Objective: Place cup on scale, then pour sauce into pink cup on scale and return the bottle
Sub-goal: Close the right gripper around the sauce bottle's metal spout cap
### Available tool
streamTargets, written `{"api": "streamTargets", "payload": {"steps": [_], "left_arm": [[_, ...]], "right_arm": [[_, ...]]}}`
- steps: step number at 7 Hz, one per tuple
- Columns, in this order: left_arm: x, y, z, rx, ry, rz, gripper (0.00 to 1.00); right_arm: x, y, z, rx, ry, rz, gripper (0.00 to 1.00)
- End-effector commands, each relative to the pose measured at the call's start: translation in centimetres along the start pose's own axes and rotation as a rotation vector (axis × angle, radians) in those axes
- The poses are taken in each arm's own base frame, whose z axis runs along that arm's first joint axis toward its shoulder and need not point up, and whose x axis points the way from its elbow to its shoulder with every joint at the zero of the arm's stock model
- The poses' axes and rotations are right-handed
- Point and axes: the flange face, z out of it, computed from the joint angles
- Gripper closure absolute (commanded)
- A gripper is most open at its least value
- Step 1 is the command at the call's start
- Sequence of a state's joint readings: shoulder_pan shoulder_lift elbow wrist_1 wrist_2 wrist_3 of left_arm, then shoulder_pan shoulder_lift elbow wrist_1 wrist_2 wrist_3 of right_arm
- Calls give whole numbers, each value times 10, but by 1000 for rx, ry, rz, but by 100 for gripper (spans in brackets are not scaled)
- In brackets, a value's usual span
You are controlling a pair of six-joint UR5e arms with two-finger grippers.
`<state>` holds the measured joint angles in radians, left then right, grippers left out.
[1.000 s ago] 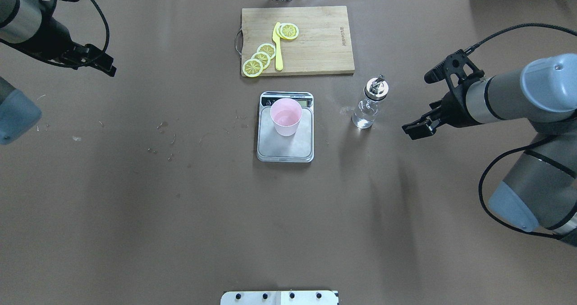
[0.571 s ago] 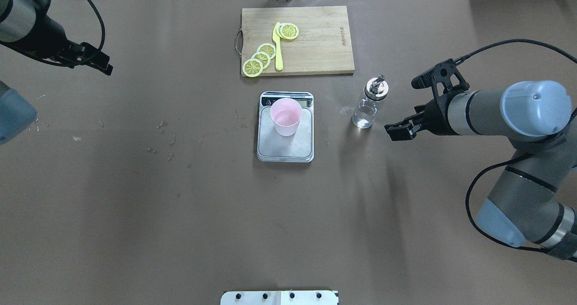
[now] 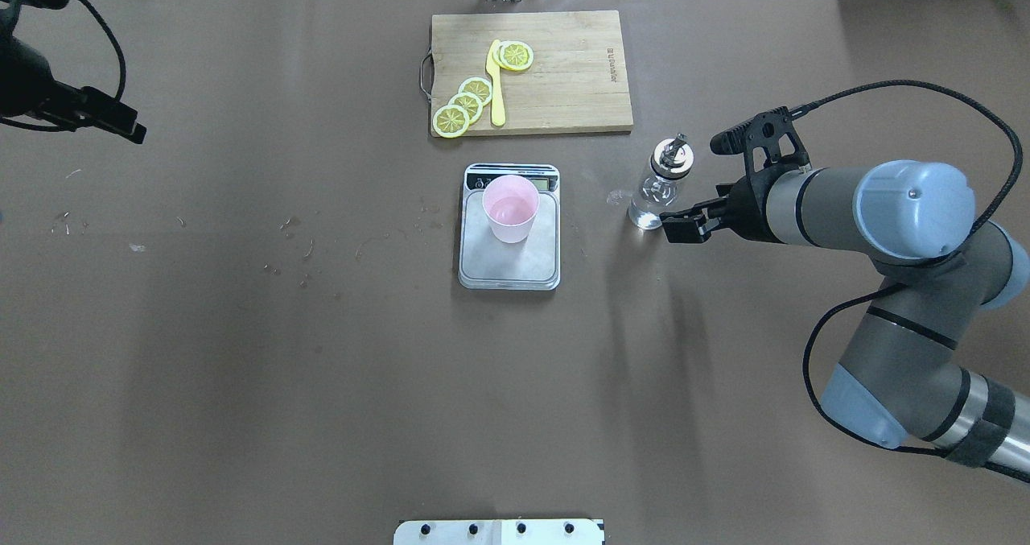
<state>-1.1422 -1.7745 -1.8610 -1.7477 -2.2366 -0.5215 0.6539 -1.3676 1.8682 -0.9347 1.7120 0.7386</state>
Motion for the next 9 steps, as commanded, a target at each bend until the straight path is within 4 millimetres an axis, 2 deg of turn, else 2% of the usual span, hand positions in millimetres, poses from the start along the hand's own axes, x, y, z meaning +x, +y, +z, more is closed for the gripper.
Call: {"api": "streamTargets", "payload": {"steps": [1, 2, 3, 4, 6, 8, 9], "left_arm": [[-49, 23, -4, -14, -25, 17, 3], [-75, 41, -3, -7, -29, 14, 3], [-108, 68, 0, 6, -36, 26, 3], [-117, 78, 2, 9, -25, 27, 3], [-121, 78, -1, 10, -12, 19, 3], [-123, 78, -3, 13, -14, 14, 3], [-123, 77, -4, 15, -13, 12, 3]], "right_arm": [[0, -3, 9, -1, 10, 2, 0], [0, -4, 10, -3, 12, 4, 0], [1, -4, 10, -4, 15, 5, 0], [2, -4, 10, -4, 20, 12, 0], [-1, -15, 29, -4, 26, 34, 0], [0, -16, 32, 1, 36, 36, 0], [7, -12, 39, -1, 56, 36, 0]]}}
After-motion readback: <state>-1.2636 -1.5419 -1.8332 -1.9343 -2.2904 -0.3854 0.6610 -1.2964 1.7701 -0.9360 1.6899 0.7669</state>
